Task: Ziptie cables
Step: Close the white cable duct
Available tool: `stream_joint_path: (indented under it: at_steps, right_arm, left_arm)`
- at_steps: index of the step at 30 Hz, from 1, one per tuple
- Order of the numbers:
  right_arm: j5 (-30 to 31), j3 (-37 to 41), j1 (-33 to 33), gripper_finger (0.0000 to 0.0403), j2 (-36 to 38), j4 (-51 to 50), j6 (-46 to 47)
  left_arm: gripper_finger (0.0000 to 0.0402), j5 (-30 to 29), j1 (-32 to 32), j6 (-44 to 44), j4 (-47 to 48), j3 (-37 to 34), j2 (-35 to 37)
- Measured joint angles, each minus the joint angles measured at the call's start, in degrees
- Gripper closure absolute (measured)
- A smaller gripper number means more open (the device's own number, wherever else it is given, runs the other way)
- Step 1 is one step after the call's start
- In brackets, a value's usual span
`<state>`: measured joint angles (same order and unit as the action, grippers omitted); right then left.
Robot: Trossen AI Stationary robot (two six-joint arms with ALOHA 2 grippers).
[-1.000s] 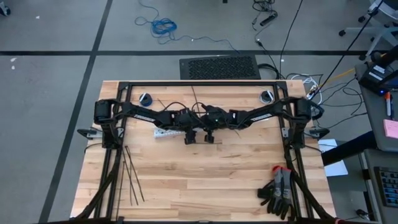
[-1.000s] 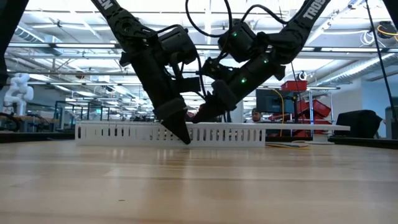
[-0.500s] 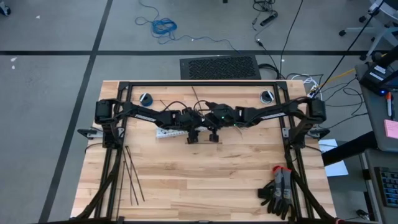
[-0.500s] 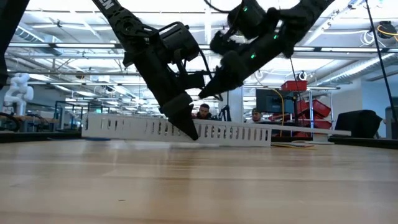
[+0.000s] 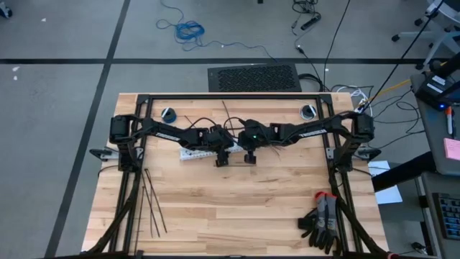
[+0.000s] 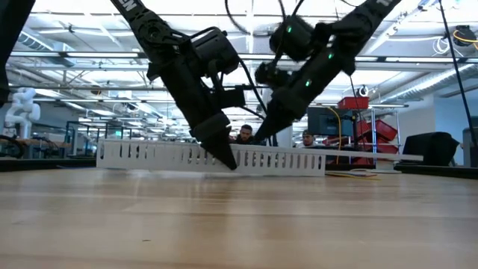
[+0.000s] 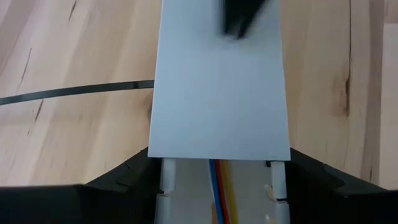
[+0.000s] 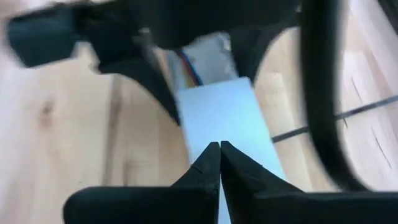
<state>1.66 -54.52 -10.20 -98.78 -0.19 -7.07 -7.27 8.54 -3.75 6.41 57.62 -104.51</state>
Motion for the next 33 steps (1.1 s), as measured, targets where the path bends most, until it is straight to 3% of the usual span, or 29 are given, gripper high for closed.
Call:
stream_joint_path:
  at_steps: [9, 19, 25, 33]
  right_arm:
    - [-0.8, -0.3, -1.8, 0.0403, -5.7, 2.9, 1.9]
    - [-0.4, -0.3, -1.9, 0.0403, -5.7, 3.2, 1.9]
    - [-0.2, -0.2, -1.9, 0.0403, -5.8, 3.1, 1.6]
    - [-0.4, -0.2, -1.9, 0.0403, -5.8, 3.2, 1.5]
  left_arm:
    - [0.015, 1.9, 0.4, 0.3, 0.5, -0.2, -0.2]
    - [0.007, 5.1, 4.3, -2.1, 2.6, 0.6, 1.3]
    - [0.0066, 3.3, 4.7, -2.7, 9.2, 1.1, 5.6]
    - [0.0066, 2.3, 5.0, -4.6, 12.0, -0.5, 5.4]
